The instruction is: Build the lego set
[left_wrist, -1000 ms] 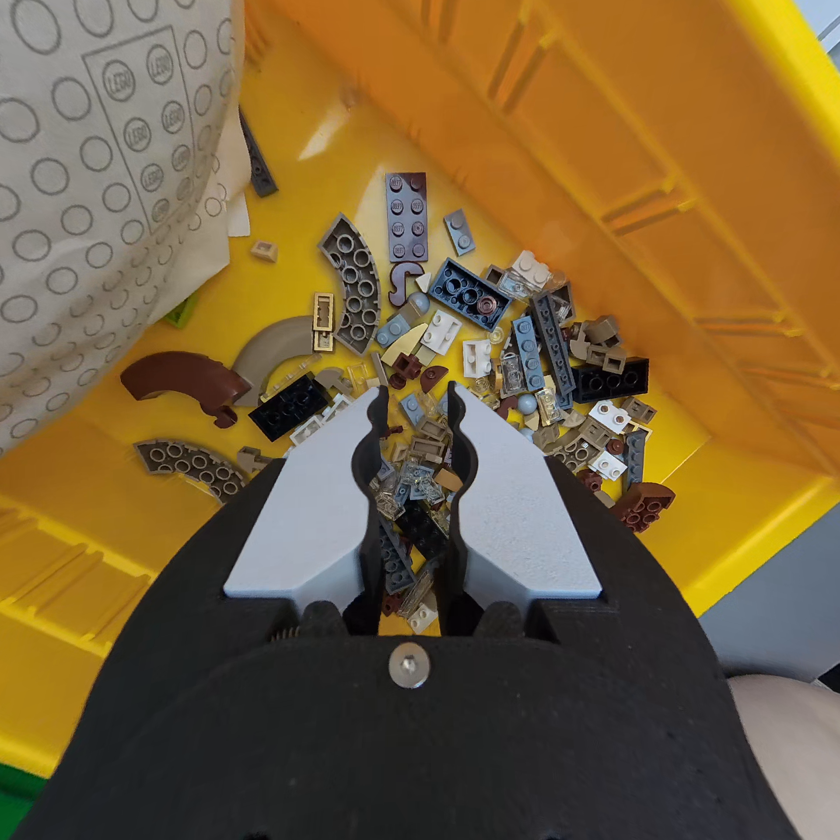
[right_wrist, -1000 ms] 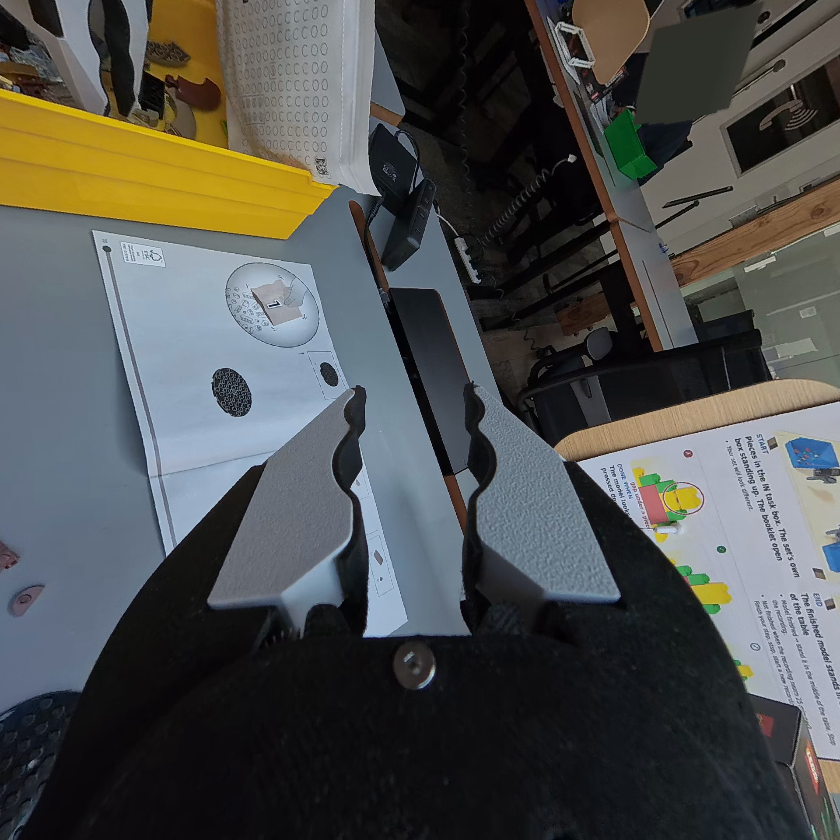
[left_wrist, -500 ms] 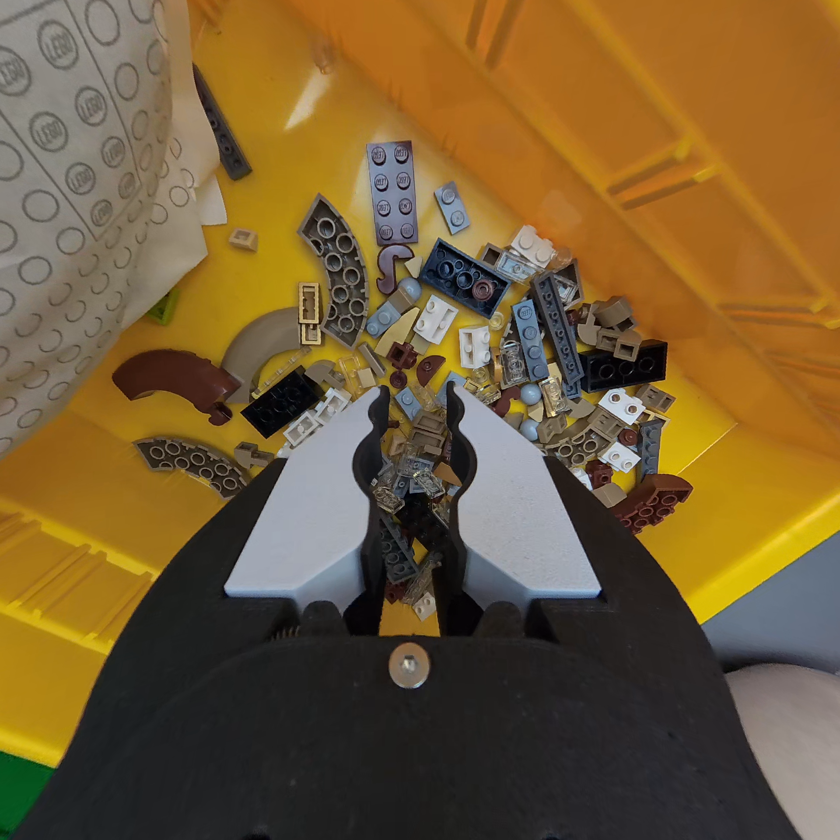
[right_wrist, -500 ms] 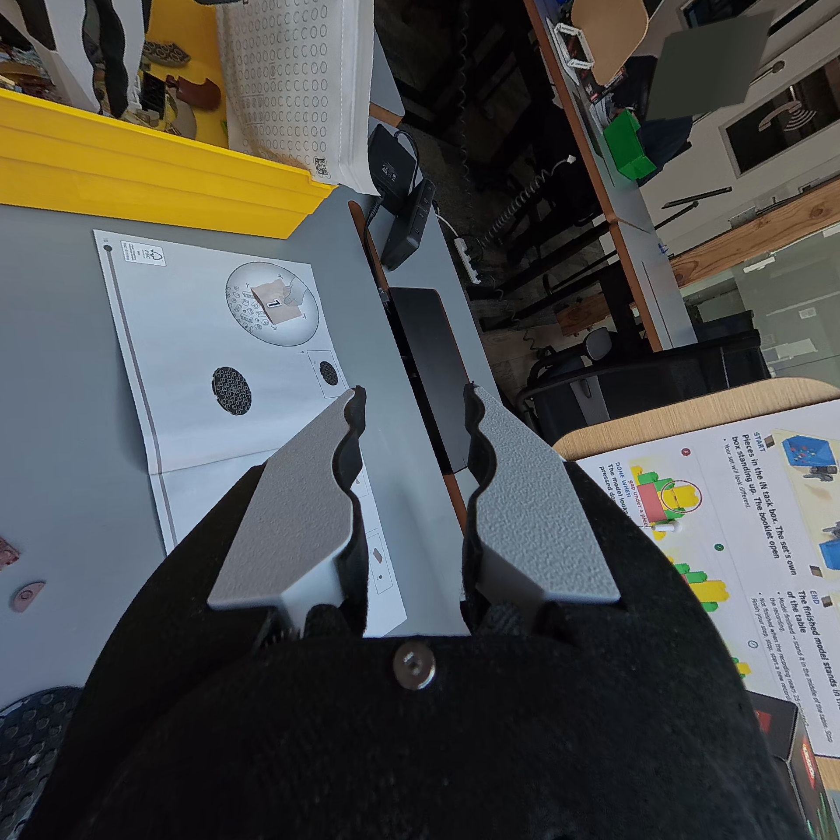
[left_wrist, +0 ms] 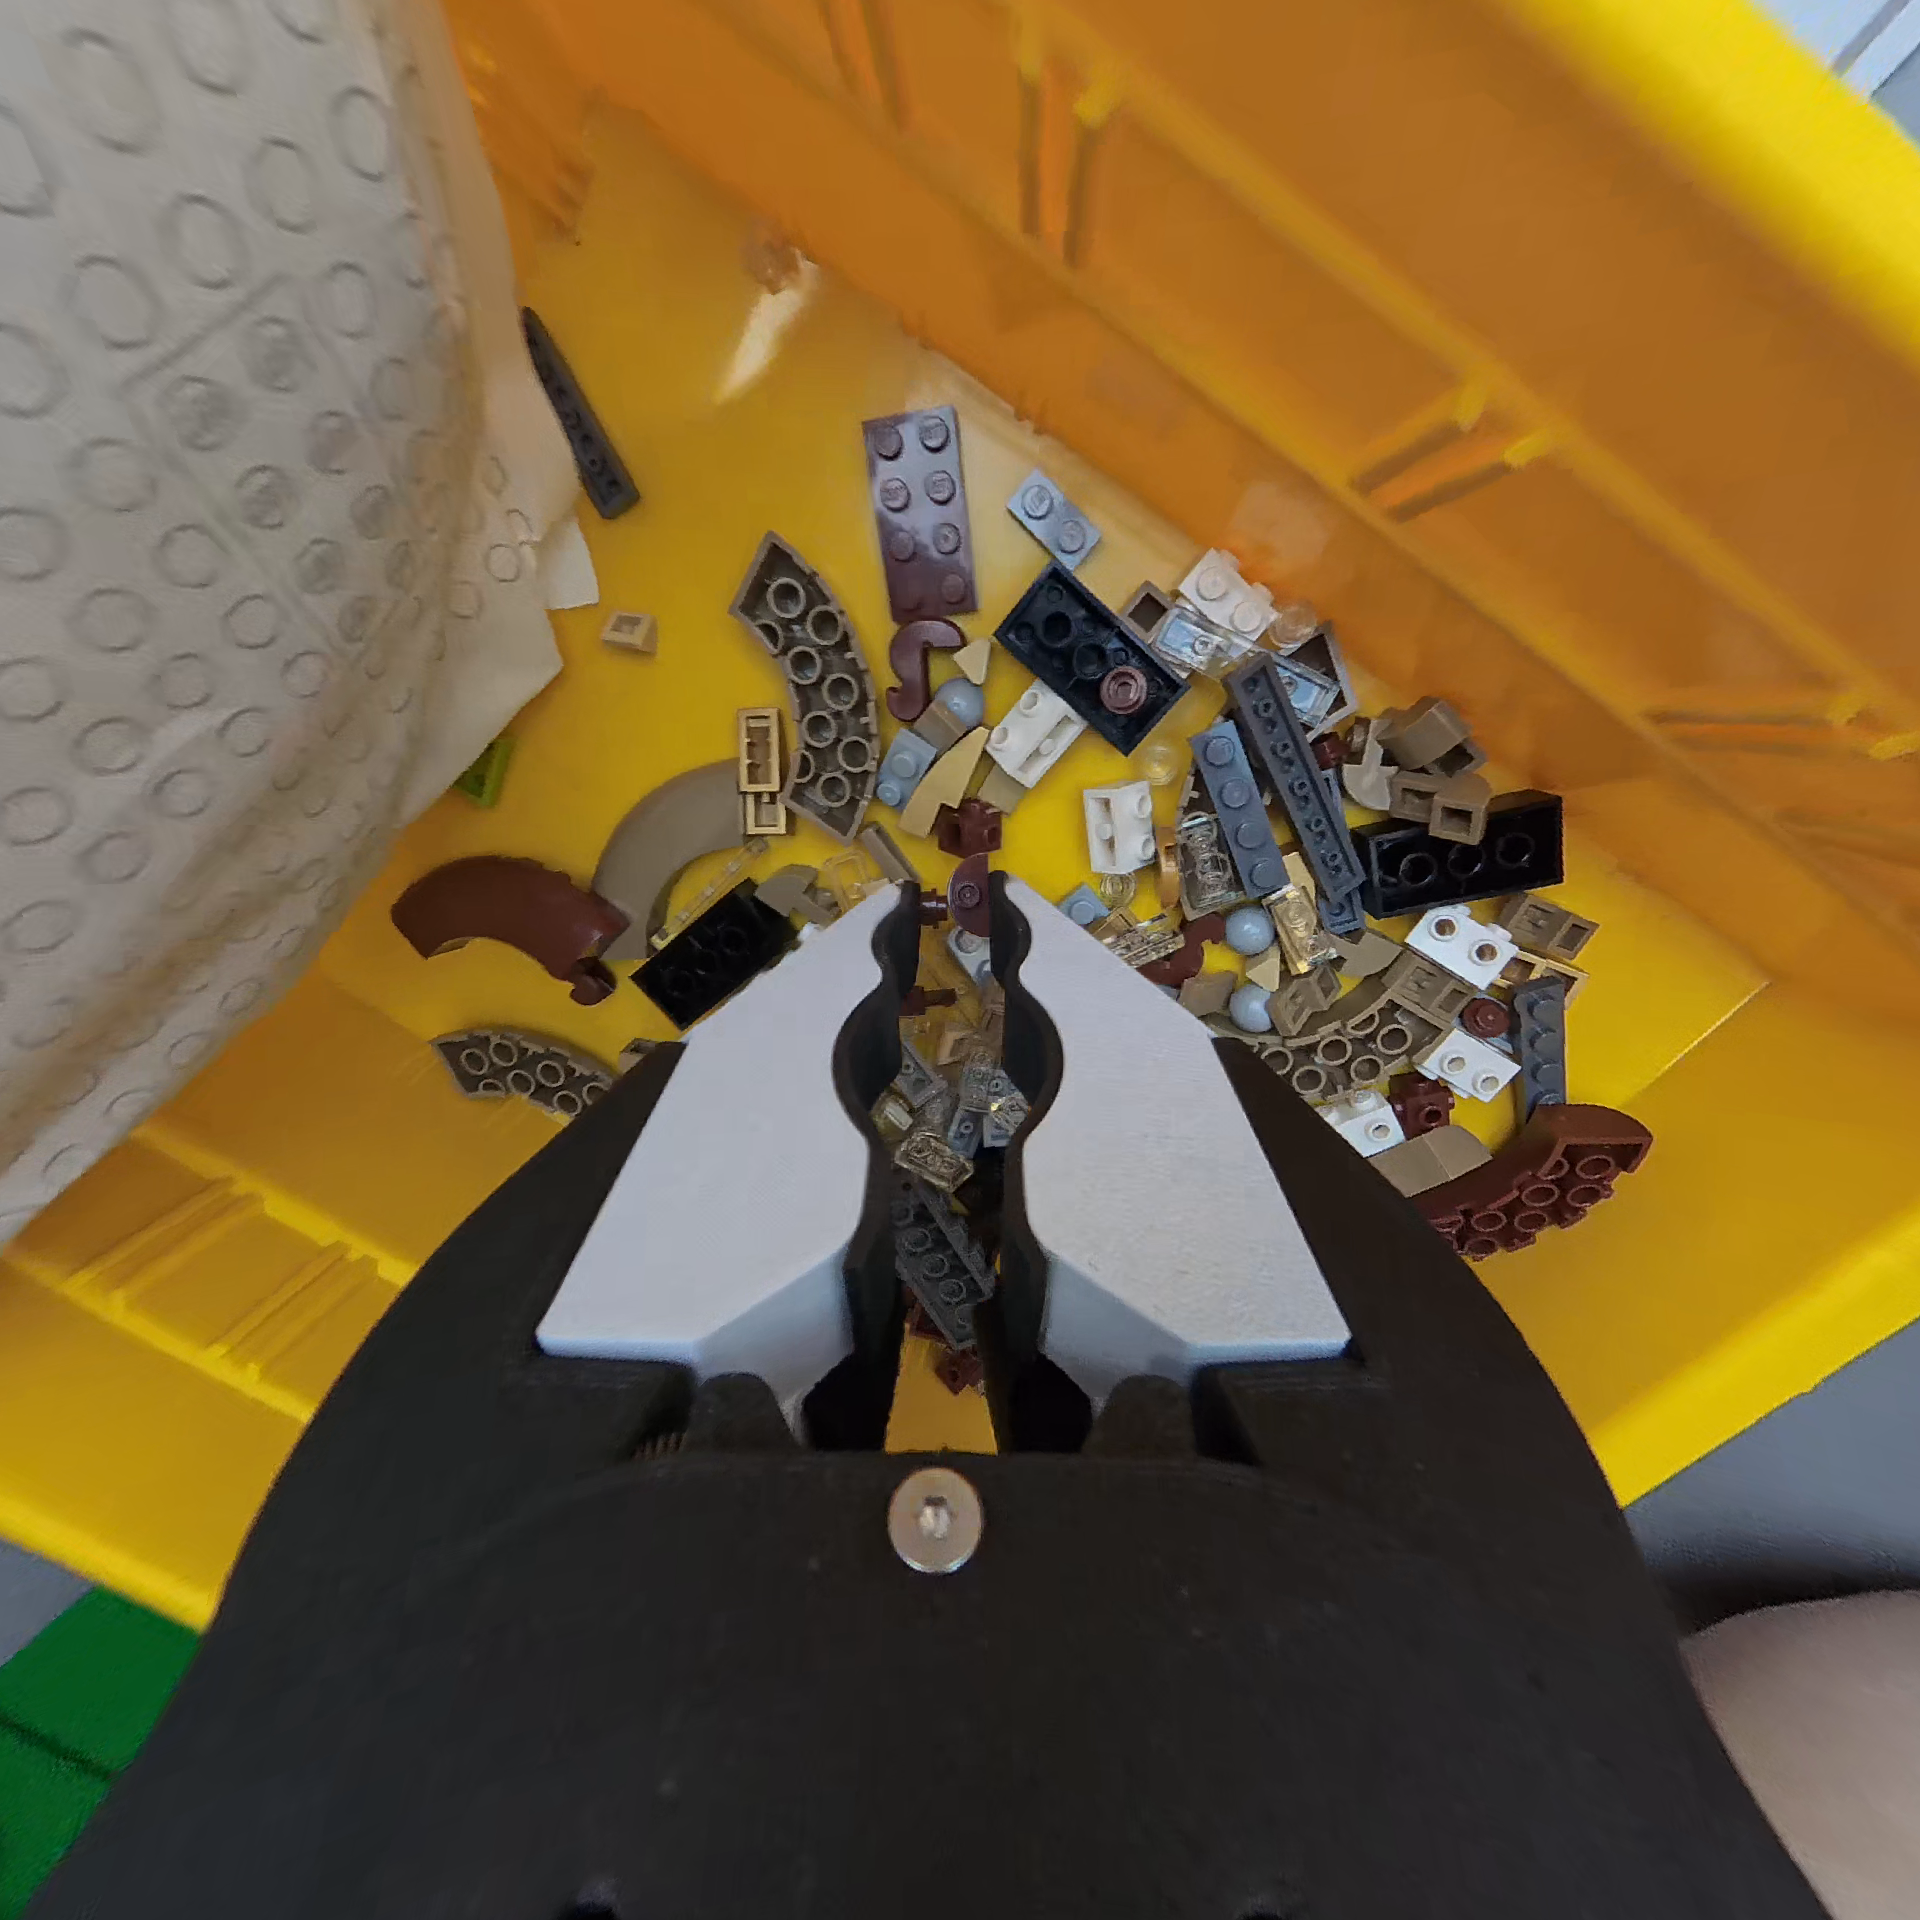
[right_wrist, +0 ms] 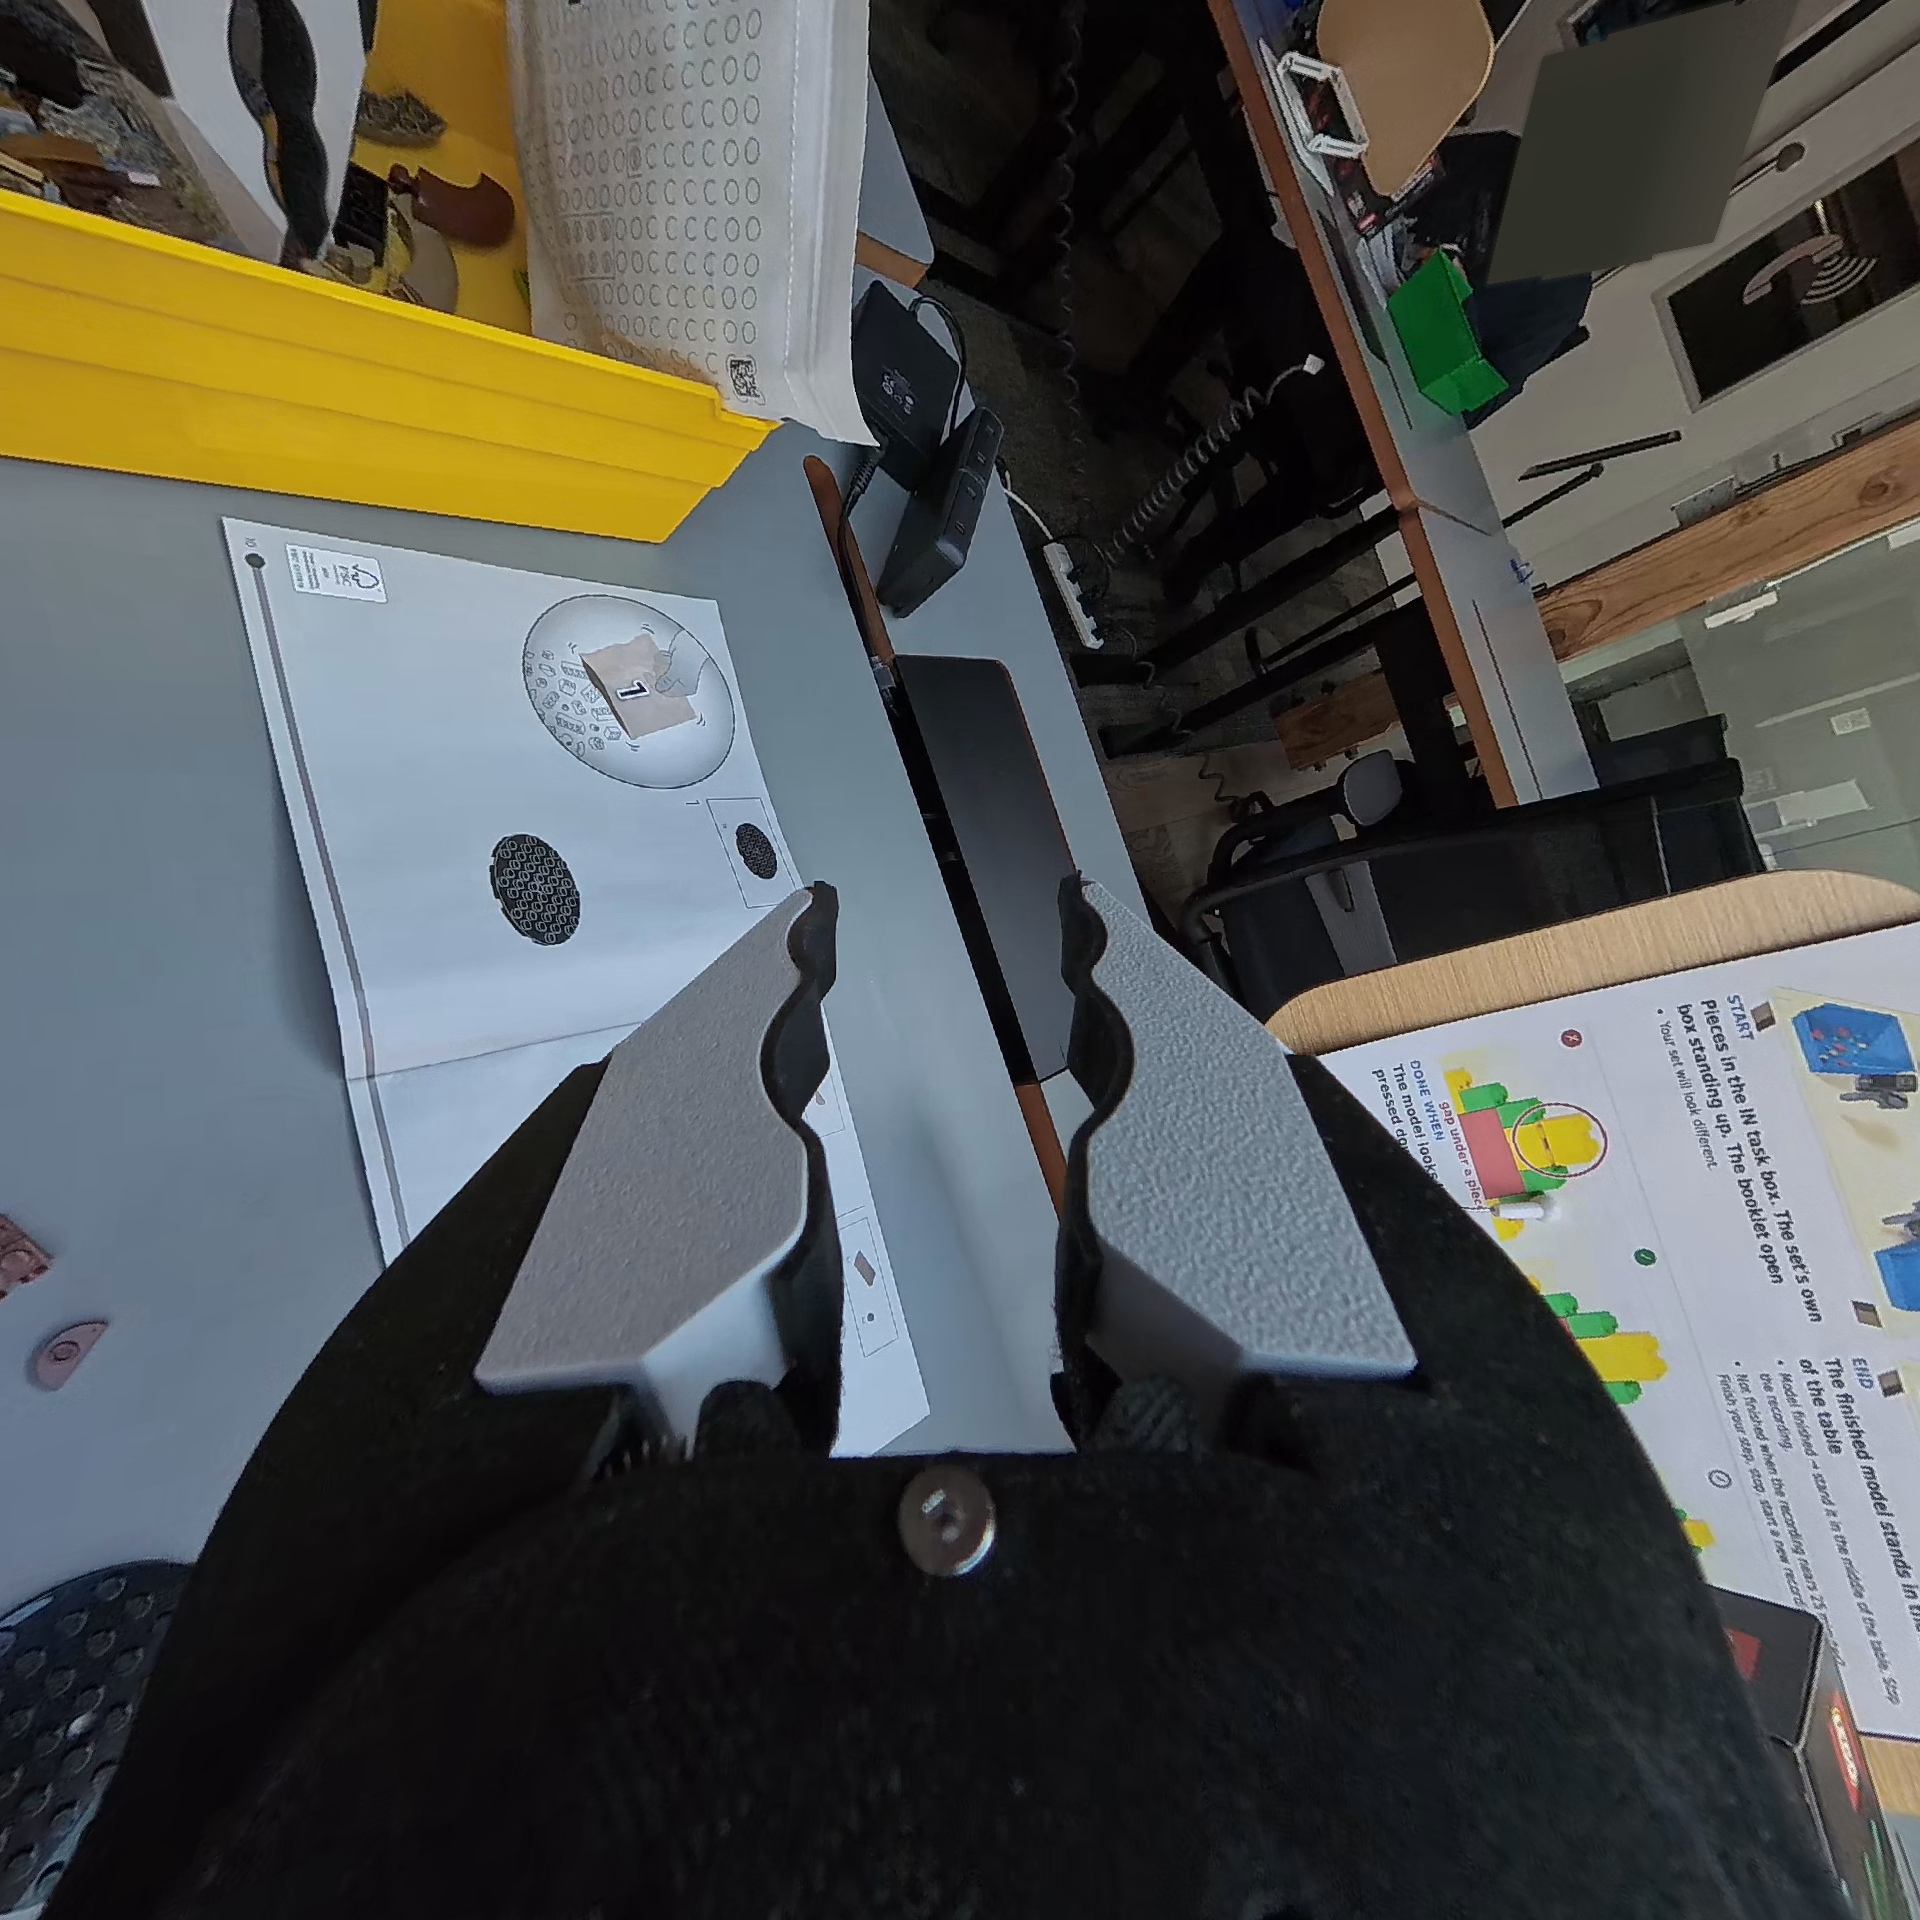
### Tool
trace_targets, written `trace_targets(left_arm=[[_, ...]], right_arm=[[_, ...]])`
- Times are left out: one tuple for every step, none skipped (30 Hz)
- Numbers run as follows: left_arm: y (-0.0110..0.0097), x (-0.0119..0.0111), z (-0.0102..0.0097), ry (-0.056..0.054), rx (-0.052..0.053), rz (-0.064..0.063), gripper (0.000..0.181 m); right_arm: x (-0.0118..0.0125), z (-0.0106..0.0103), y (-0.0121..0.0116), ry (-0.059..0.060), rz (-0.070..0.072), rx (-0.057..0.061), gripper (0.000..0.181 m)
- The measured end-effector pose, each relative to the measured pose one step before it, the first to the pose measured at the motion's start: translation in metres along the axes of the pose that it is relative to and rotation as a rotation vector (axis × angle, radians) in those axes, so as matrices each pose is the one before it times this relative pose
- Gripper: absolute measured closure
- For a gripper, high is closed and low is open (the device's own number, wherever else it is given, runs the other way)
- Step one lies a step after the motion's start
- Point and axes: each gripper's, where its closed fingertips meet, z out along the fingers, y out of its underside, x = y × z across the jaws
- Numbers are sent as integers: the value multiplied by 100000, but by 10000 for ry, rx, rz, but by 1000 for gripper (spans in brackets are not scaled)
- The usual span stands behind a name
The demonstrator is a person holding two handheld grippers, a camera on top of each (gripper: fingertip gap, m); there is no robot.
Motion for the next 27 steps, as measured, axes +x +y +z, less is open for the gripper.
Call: trace_targets(left_arm=[[-421, -226, -798, -24, 414, -216, 170], [-557, -239, -946, -85, 465, -173, 170], [-782, -343, -1083, -231, 522, -120, 170], [-1075, -182, -1207, -231, 606, -96, 170], [-1394, 356, -1239, 7, 671, -48, 170], [-1617, 992, -1177, 253, 689, 38, 170], [-1664, 1363, -1003, 335, 601, 118, 170], [-1636, 1455, -759, 259, 504, 194, 170], [-1667, 1464, -500, 183, 466, 249, 170], [-1674, 1609, -185, 253, 456, 257, 170], [-1585, 1777, 166, 395, 422, 212, 170], [-1322, 1945, 566, 574, 289, 123, 170], [-911, 1939, 954, 683, 104, 2, 170], [-514, 1751, 1297, 678, -82, -80, 170], [-89, 1455, 1558, 594, -274, -108, 170], [193, 1106, 1724, 442, -400, -102, 170], [410, 717, 1788, 254, -505, -64, 170], [555, 488, 1768, 124, -565, -11, 170], [506, 351, 1690, 32, -516, 36, 170], [439, 171, 1550, -94, -464, 73, 170], [320, 97, 1399, -162, -394, 94, 170], [291, 239, 1241, -100, -375, 179, 170], [339, 252, 1051, -96, -375, 253, 170], [247, 146, 865, -143, -292, 230, 170], [83, 132, 709, -102, -173, 160, 170], [-18, 339, 565, 72, -91, 91, 170], [24, 395, 468, 160, -95, 46, 170]], right_arm=[[6, 6, 23, 2, 1, -8, 138], [9, -8, 22, 1, 4, -5, 138], [22, -17, 11, 8, 2, 0, 138], [31, -21, 2, 10, 3, 2, 138], [17, -38, 4, 6, 0, 3, 138], [34, -41, 11, 16, -4, -2, 138], [39, -48, 28, 19, 3, -9, 138], [43, -64, 29, 19, 0, -13, 138], [53, -96, -5, 31, -10, 1, 138], [48, -123, -21, 24, -1, 18, 138], [71, -164, 5, 33, 3, 4, 138], [141, -244, 80, 73, -17, -33, 138], [209, -351, 169, 115, -35, -65, 138], [306, -452, 195, 145, -20, -53, 138], [366, -519, 161, 156, 35, -1, 138], [424, -559, 124, 154, 108, 42, 138], [451, -580, 107, 160, 139, 57, 138], [429, -574, 80, 162, 110, 57, 138], [361, -568, 77, 141, 68, 43, 138], [287, -522, 81, 113, 40, 34, 138], [208, -468, 63, 68, 30, 32, 138], [107, -412, 118, 7, 25, 14, 138], [72, -350, 156, -17, 22, 15, 138], [167, -276, 159, 24, 32, 33, 138], [204, -204, 146, 31, 67, 40, 138], [177, -117, 123, 17, 92, 35, 138], [139, -43, 121, 7, 73, 15, 138]])
